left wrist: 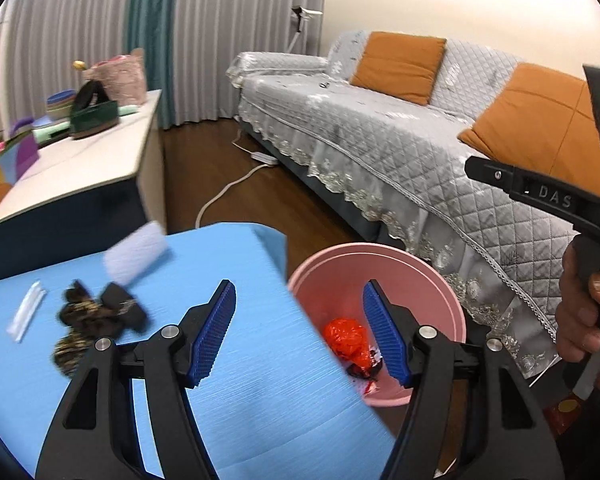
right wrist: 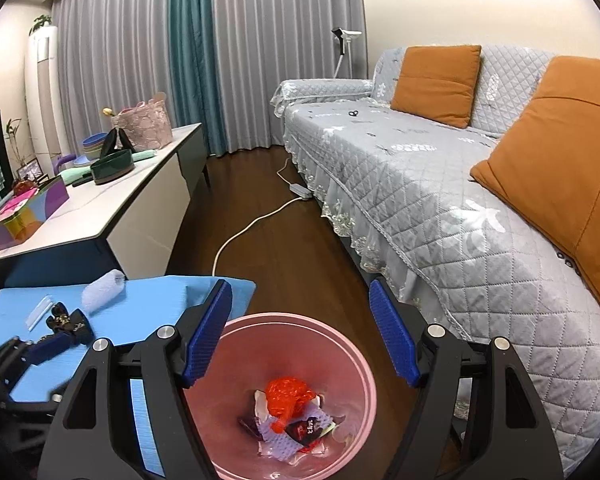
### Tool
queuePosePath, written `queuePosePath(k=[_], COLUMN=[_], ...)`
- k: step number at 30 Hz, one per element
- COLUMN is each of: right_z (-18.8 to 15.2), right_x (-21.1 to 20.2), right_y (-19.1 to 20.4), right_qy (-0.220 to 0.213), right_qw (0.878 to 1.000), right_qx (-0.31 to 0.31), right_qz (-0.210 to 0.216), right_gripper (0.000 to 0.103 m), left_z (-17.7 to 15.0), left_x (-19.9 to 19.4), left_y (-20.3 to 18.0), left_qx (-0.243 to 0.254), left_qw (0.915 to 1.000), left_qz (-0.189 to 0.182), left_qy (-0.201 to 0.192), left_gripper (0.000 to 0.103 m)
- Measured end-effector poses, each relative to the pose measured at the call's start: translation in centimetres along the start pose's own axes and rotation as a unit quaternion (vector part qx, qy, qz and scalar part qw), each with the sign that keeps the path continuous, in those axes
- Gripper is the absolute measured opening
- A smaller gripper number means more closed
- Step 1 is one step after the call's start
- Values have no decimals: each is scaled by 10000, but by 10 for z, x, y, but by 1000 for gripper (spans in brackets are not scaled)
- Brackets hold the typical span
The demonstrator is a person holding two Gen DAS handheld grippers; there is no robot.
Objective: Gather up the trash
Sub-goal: 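Open the left tool dropping the red bag into the bin while the right tool drops the accessory, then move both open tools back over the table toward the straw packet and black band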
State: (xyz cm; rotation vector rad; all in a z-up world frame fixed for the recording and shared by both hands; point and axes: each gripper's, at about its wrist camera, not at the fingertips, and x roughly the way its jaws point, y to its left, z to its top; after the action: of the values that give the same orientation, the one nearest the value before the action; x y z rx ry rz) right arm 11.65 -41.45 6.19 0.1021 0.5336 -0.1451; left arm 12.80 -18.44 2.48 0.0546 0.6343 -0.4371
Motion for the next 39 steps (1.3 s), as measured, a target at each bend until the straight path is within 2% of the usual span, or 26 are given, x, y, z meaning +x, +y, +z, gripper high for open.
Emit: queuePosePath(k=[7,12,19,22,30,38,39], right_z=[5,6,4,5,9,10,11], right_x=[-16,-25,-13,-9,-3,5,6], right_y=[35,57,76,88,116,137,139], right_qy=[-231,-427,-217,-164,-224,-204,-200], right_qw=[9989,9973,9967,9964,9952,9935,9934], right_qx=[-188,-229,-146,-180,-306,-396,-397], right_qz=[353,550,765,816,904,1045,1059], right_gripper=[69,68,52,51,51,51,48], left_z=[-8,-21,-38,-42,-47,-53,-53], left_x=[-40,-60,-68,-72,-82,-85,-85], left_y=[41,78,122,134,156,170,172], left_qx=[-11,-354,-752,-810,-967,-1074,-1087], left_qw=[9992,9970,9911,9891,9857,9845,9845], left_qz=[357,626,1043,1173,1314,1324,1319], left_qy=[-172,-297,-331,-361,-417,-402,-403], left_gripper=[65,65,65,65,64,56,55])
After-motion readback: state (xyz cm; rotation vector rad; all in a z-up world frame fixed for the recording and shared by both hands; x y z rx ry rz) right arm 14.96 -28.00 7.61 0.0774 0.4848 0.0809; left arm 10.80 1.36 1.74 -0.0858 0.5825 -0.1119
